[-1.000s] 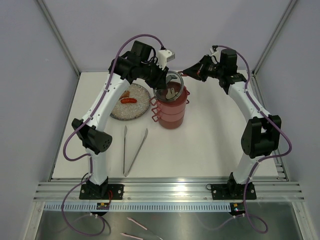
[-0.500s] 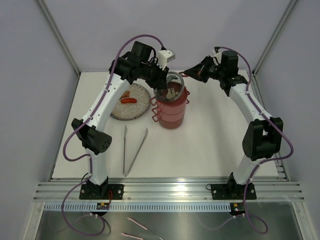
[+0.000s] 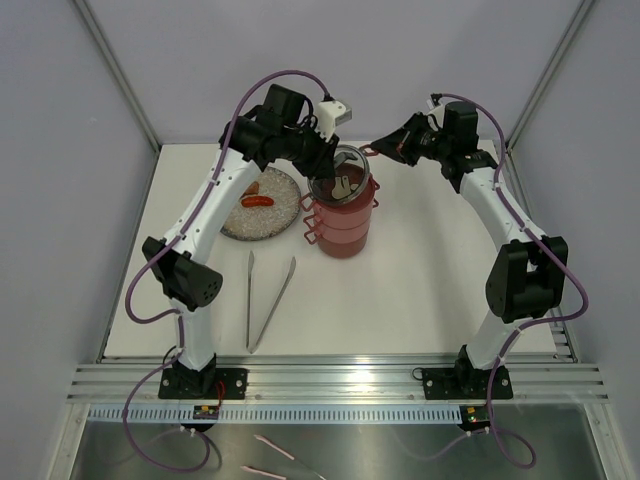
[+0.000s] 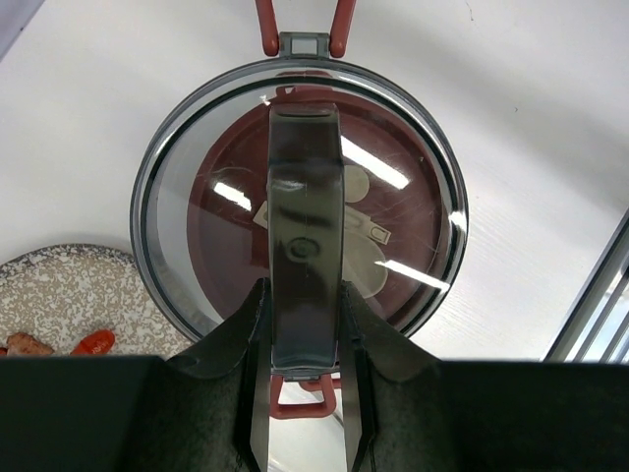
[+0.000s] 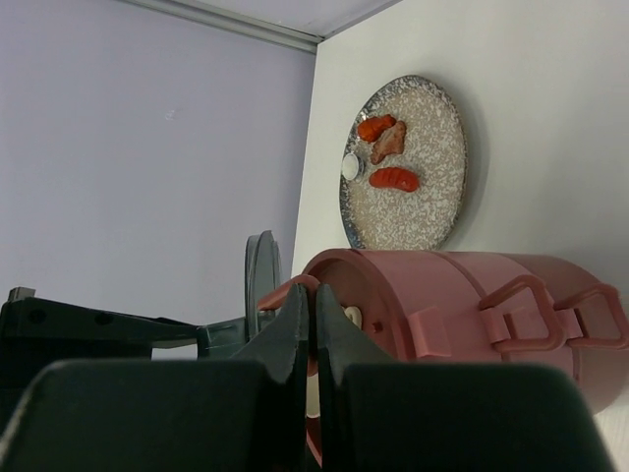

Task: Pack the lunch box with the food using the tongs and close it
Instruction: Close the box lid on the packing box.

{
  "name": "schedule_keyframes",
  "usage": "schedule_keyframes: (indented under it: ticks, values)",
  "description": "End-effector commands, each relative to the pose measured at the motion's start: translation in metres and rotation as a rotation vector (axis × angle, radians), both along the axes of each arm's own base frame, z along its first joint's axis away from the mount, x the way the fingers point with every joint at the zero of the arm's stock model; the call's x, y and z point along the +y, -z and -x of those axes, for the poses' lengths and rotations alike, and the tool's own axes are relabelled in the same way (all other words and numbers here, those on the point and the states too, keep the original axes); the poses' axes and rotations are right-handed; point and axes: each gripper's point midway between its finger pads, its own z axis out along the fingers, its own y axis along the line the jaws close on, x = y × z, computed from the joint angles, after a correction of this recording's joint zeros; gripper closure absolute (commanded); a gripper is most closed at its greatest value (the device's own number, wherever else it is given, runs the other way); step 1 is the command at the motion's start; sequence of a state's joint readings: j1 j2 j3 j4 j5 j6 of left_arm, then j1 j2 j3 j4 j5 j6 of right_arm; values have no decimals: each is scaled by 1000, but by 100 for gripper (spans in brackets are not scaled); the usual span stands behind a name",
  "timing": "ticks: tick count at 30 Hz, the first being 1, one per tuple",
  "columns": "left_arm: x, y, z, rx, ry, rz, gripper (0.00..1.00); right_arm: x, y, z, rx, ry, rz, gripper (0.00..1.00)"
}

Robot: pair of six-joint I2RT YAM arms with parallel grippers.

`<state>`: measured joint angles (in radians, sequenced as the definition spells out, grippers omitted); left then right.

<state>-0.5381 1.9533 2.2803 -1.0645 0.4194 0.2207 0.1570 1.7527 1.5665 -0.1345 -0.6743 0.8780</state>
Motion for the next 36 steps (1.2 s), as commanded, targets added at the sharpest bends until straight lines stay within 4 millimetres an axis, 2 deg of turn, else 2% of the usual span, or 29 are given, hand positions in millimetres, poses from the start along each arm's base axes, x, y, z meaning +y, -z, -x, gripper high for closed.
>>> schedule_keyframes:
  ticks: [1,3,5,7,8,14,20,23,24,28,32,36]
  values:
    - [-2,35,18,115,35,-65,100,-6,-19,8,-61,22,32,100]
    - [-3,35,19,117,39,-67,97,-8,-10,7,-40,30,48,100]
    - [-4,37,21,122,42,-68,85,-9,-1,7,-28,30,59,100]
    - [-5,37,22,122,43,-69,81,-9,9,7,-7,26,71,100]
    - [-5,37,22,124,41,-70,76,-10,11,8,-3,25,75,100]
    - [-7,39,23,133,42,-70,72,-12,26,8,19,22,111,100]
    - [-10,38,24,133,39,-62,55,-15,36,6,33,22,125,100]
    - [-13,36,25,132,42,-54,54,-19,38,2,34,29,129,100]
    - [-13,35,25,131,42,-53,50,-21,40,0,35,29,132,100]
    - [-14,29,29,120,47,-44,25,-26,42,-8,42,13,125,100]
    - [-13,21,31,107,48,-34,15,-27,54,-13,84,-15,139,100]
    - [-12,18,33,100,44,-30,11,-29,56,-13,85,-19,146,100]
